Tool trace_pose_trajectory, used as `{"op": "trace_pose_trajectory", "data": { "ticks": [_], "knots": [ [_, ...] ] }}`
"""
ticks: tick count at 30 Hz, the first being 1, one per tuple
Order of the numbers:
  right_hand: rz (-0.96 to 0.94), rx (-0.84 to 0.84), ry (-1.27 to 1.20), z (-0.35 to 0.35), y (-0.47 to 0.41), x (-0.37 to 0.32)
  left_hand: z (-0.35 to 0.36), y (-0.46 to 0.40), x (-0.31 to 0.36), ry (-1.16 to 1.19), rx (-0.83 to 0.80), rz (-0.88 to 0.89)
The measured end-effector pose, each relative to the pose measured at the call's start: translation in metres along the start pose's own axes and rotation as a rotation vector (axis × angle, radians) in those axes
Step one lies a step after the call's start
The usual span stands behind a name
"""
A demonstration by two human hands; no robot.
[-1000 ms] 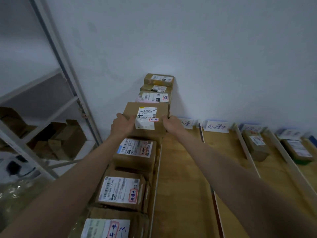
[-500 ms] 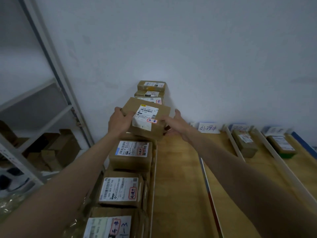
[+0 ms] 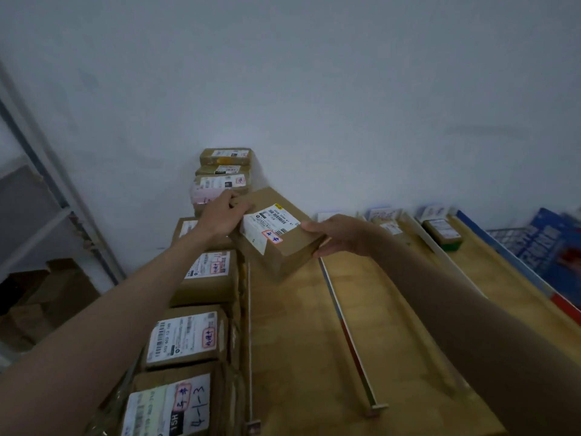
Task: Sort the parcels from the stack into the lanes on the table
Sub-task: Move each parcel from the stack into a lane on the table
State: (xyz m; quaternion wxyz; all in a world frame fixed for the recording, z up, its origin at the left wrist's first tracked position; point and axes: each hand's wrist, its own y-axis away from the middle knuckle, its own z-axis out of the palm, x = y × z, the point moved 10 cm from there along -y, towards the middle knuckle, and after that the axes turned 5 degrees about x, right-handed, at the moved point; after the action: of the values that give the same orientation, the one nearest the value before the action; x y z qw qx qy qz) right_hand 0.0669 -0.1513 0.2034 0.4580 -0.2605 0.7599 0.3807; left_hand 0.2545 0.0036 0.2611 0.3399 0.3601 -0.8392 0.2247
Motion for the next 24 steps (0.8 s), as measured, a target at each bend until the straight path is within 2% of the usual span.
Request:
{"op": "trace_pose_trajectory", "data": {
  "ticks": [5, 9, 13, 17, 24],
  "knots": [
    [0.061, 0.094, -0.045, -0.048, 0.041, 0.039, 0.061, 0.011, 0.046, -0.013, -0.108, 0.113],
    [0.130, 0.253, -0.057, -0.100, 0.075, 0.079, 0.119, 0.027, 0.081, -0.054, -0.201, 0.153],
    [0.239, 0.453, -0.018, -0.160, 0.113, 0.125, 0.176, 0.050, 0.115, -0.225, -0.244, 0.304],
    [0.313, 0.620, -0.090, -0.222, 0.146, 0.175, 0.230, 0.079, 0.149, -0.459, -0.256, 0.449],
    [0.374, 0.792, -0.232, -0.323, 0.196, 0.253, 0.340, 0.121, 0.206, -0.570, -0.274, 0.565]
  ]
}}
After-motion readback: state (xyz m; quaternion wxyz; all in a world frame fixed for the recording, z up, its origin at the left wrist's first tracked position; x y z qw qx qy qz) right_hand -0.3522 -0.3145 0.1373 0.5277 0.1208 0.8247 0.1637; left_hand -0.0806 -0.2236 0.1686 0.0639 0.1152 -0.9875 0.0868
